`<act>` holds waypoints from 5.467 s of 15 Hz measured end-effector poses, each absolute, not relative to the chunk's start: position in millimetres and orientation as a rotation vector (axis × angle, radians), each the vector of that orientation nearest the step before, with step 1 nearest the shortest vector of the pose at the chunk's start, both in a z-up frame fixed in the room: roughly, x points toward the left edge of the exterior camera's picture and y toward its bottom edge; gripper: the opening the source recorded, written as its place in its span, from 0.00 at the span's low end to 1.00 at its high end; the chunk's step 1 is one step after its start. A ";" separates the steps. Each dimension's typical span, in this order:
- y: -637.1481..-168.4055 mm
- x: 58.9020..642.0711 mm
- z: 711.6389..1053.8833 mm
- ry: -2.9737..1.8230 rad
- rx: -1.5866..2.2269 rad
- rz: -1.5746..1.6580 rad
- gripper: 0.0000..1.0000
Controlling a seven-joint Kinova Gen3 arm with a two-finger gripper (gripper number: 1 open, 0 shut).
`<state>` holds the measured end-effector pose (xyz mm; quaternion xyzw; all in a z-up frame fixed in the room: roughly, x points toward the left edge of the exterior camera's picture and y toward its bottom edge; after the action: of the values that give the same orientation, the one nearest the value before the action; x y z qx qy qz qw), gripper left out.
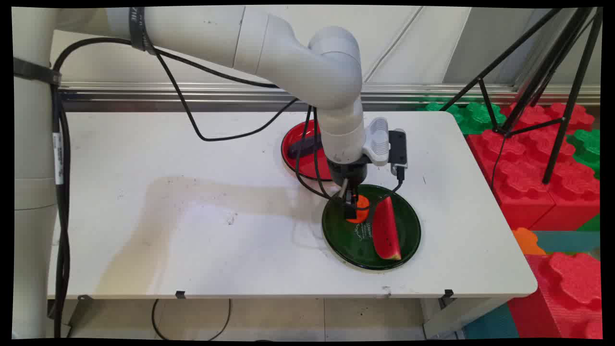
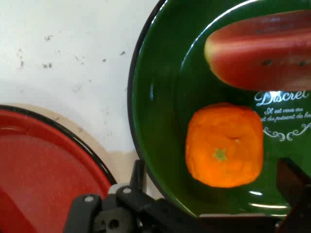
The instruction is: Pick up the eggplant from the red plate, then place the picked object on the table
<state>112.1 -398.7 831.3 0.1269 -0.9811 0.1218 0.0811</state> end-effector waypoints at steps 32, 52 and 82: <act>-410.6 259.7 967.7 -2.432 1.016 0.679 1.00; -516.6 253.3 843.7 -2.556 1.192 0.520 1.00; -451.5 274.8 919.0 -2.378 1.290 0.680 0.00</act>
<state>274.8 -451.5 919.0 0.4553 -0.8393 0.2400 0.1750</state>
